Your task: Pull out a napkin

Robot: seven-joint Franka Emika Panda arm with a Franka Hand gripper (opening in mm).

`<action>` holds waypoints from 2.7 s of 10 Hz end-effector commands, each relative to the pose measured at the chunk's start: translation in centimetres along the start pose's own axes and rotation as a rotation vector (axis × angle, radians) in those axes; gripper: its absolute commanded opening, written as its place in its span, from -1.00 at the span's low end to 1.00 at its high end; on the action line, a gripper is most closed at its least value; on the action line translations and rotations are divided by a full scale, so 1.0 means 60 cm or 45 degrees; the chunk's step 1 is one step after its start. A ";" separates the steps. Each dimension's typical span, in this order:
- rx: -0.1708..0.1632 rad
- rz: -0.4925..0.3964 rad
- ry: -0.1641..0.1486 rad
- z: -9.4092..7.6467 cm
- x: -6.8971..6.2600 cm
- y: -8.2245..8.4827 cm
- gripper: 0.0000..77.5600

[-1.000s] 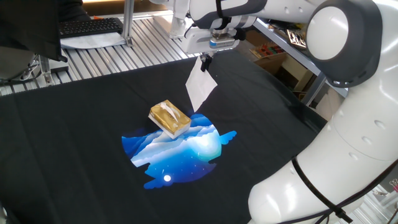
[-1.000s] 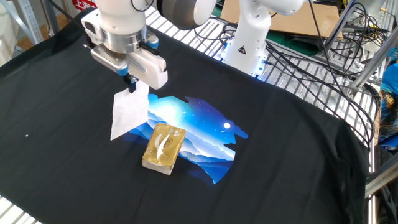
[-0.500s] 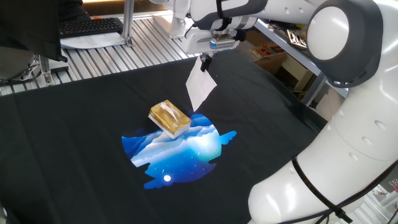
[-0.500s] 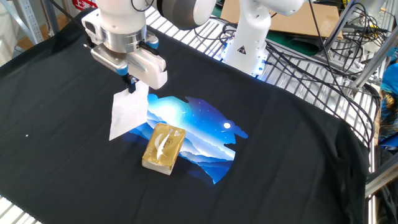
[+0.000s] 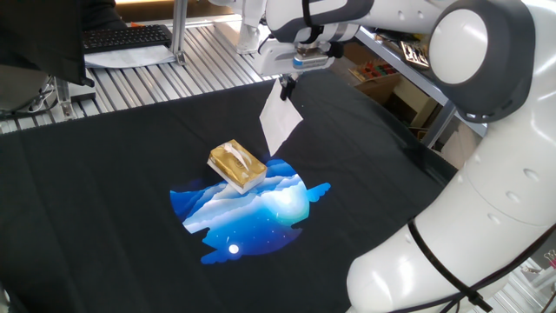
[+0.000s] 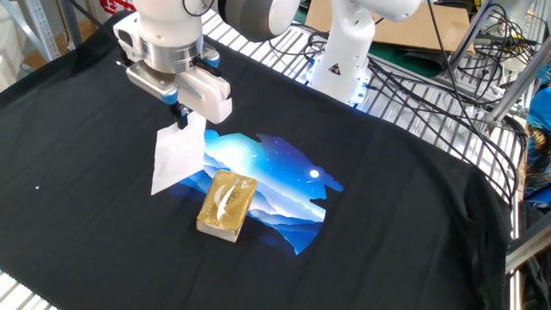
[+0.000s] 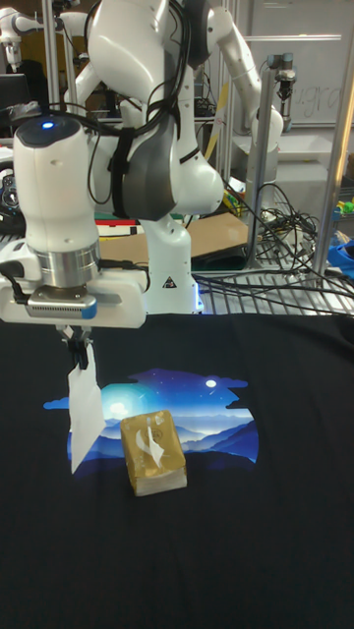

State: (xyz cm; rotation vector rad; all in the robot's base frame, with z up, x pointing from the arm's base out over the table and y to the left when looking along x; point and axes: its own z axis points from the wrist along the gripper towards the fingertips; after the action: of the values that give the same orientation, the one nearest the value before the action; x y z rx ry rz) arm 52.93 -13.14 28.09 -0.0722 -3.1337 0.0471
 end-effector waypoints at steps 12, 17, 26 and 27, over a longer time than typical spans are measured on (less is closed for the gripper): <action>0.017 0.043 -0.035 -0.003 -0.001 -0.001 1.00; 0.017 0.043 -0.035 -0.003 -0.001 -0.001 1.00; 0.019 0.050 -0.033 -0.003 -0.003 -0.003 1.00; 0.019 0.049 -0.032 -0.003 -0.003 -0.003 1.00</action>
State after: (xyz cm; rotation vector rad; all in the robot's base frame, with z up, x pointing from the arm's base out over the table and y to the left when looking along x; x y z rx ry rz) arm 53.04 -13.28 28.11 -0.1333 -3.1545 0.0709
